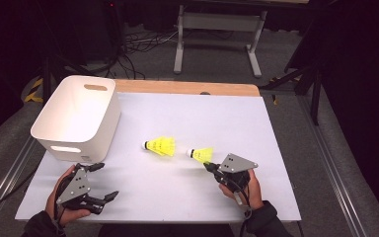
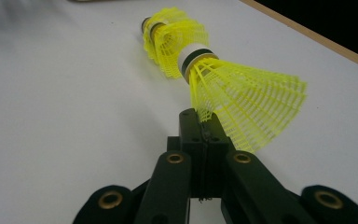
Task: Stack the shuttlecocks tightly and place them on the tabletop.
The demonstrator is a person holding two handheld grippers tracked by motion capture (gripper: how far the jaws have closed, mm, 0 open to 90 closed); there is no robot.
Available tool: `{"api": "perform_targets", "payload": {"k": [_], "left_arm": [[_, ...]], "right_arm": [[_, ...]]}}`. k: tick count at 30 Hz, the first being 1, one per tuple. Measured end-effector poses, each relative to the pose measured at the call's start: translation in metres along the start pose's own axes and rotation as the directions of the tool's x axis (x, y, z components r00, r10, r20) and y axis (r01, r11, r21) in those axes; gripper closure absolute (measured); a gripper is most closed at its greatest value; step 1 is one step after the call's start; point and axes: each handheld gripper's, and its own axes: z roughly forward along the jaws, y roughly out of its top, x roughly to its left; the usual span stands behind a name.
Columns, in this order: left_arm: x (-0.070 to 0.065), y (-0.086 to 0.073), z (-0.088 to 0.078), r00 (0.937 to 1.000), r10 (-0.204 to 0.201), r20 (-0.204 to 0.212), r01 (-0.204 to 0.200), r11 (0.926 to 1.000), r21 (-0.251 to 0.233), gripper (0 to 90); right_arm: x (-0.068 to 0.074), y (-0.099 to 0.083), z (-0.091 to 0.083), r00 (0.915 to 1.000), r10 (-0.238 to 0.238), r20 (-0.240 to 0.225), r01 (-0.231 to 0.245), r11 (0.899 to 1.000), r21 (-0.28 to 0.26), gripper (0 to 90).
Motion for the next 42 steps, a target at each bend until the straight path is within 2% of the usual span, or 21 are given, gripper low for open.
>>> {"api": "perform_targets", "payload": {"k": [3, 6, 11, 20, 22, 30, 36, 42], "left_arm": [[-0.001, 0.0, -0.001, 1.0, 0.007, -0.005, -0.007, 1.0, 0.0, 5.1], [-0.001, 0.0, -0.002, 1.0, 0.009, -0.005, -0.009, 1.0, 0.001, 5.1], [0.0, 0.0, -0.002, 1.0, 0.007, -0.004, -0.007, 1.0, -0.003, 5.0], [0.001, -0.002, -0.005, 1.0, -0.001, -0.006, 0.001, 1.0, -0.007, 5.0], [0.001, -0.002, -0.005, 1.0, 0.0, -0.005, 0.0, 1.0, -0.008, 5.0], [0.001, -0.002, -0.003, 1.0, 0.006, 0.004, -0.006, 1.0, -0.001, 5.0], [0.0, -0.003, -0.004, 1.0, 0.007, 0.001, -0.007, 1.0, 0.002, 5.0], [0.0, -0.003, -0.004, 1.0, 0.009, 0.001, -0.009, 1.0, 0.003, 5.0]], "right_arm": [[-0.007, 0.0, 0.005, 0.9999, 0.004, 0.016, -0.004, 1.0, 0.007, 90.0], [-0.014, 0.0, 0.008, 0.9997, 0.02, 0.012, -0.02, 1.0, 0.001, 90.0], [-0.018, 0.002, 0.013, 0.9998, 0.019, 0.011, -0.019, 1.0, 0.003, 90.0], [-0.028, 0.009, 0.03, 0.9997, 0.021, -0.011, -0.02, 1.0, 0.016, 90.0], [-0.031, 0.011, 0.037, 0.9992, 0.028, -0.028, -0.028, 0.999, 0.022, 90.0], [-0.031, 0.016, 0.052, 0.9979, 0.017, -0.063, -0.014, 0.999, 0.047, 90.0], [-0.026, 0.02, 0.066, 0.995, 0.001, -0.1, 0.006, 0.998, 0.069, 90.0], [-0.021, 0.023, 0.074, 0.9934, -0.009, -0.114, 0.019, 0.996, 0.084, 90.0]]}}
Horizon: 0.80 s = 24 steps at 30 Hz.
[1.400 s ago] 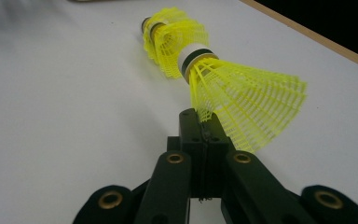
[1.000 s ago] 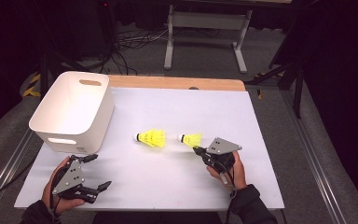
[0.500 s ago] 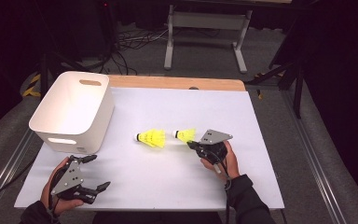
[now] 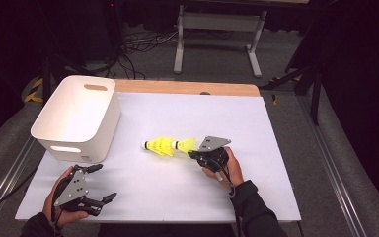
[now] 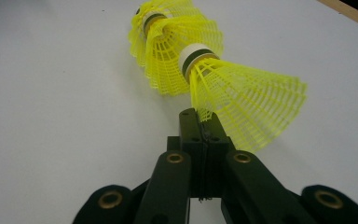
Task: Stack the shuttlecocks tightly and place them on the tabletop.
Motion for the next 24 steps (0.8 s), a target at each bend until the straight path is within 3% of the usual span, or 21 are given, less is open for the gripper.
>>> {"api": "perform_targets", "payload": {"k": [24], "left_arm": [[-0.001, 0.0, 0.0, 0.9999, 0.005, 0.009, -0.006, 1.0, 0.003, 5.1]], "right_arm": [[0.011, 0.017, 0.034, 0.9989, -0.01, -0.045, 0.011, 1.0, 0.012, 90.0]]}}
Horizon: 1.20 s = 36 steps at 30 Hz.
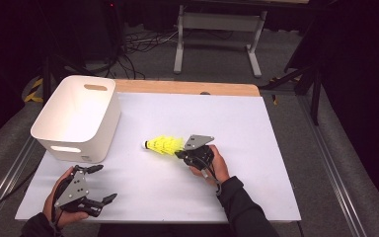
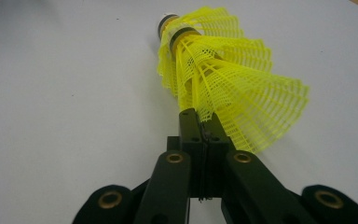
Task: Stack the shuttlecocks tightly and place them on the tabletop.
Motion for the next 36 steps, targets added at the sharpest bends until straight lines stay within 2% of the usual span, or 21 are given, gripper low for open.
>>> {"api": "perform_targets", "payload": {"k": [18, 24, 29, 36], "left_arm": [[-0.0007, -0.0001, -0.0005, 1.0, 0.001, -0.002, -0.001, 1.0, 0.001, 5.3], [-0.0014, -0.0001, -0.0004, 1.0, 0.004, -0.004, -0.004, 1.0, 0.004, 5.4], [-0.0015, -0.0002, -0.0013, 1.0, 0.004, -0.008, -0.004, 1.0, 0.003, 5.4], [-0.0011, -0.0002, -0.0013, 1.0, 0.002, -0.006, -0.002, 1.0, 0.0, 5.4]], "right_arm": [[0.0075, 0.0048, 0.0058, 0.9998, -0.016, -0.006, 0.017, 1.0, 0.01, 88.7], [0.006, 0.0034, 0.0068, 1.0, -0.001, 0.002, 0.001, 1.0, 0.017, 83.5], [0.0068, 0.0026, 0.0073, 0.9999, 0.008, 0.015, -0.008, 1.0, 0.026, 73.9], [0.0099, 0.0047, 0.001, 0.9995, 0.001, 0.032, -0.002, 1.0, 0.015, 70.1]]}}
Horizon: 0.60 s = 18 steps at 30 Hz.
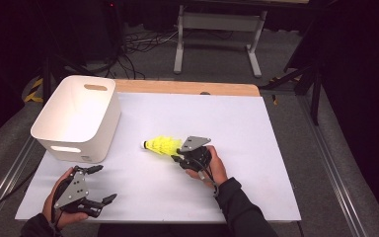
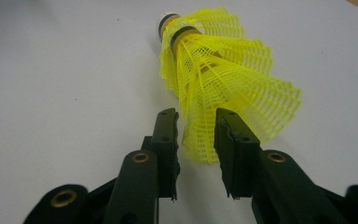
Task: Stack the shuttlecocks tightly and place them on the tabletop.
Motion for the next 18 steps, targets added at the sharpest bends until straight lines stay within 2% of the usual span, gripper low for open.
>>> {"api": "perform_targets", "payload": {"k": [5, 6, 9, 18], "left_arm": [[0.0, 0.0, 0.0, 1.0, 0.0, -0.001, 0.0, 1.0, -0.003, 5.4], [0.0, 0.0, 0.0, 1.0, 0.0, -0.002, 0.0, 1.0, -0.003, 5.4], [0.0, 0.0, 0.0, 1.0, 0.001, -0.004, -0.001, 1.0, -0.001, 5.3], [-0.001, 0.0, 0.0, 1.0, 0.002, -0.004, -0.002, 1.0, -0.001, 5.1]], "right_arm": [[0.003, 0.003, -0.006, 0.9995, -0.028, 0.011, 0.028, 1.0, -0.005, 66.3], [0.006, 0.004, -0.009, 0.9987, -0.045, 0.024, 0.045, 0.999, -0.007, 63.8], [0.007, 0.006, -0.014, 0.9981, -0.049, 0.037, 0.05, 0.999, -0.018, 59.9], [0.01, 0.011, -0.029, 0.9958, -0.076, 0.051, 0.078, 0.996, -0.047, 58.0]]}}
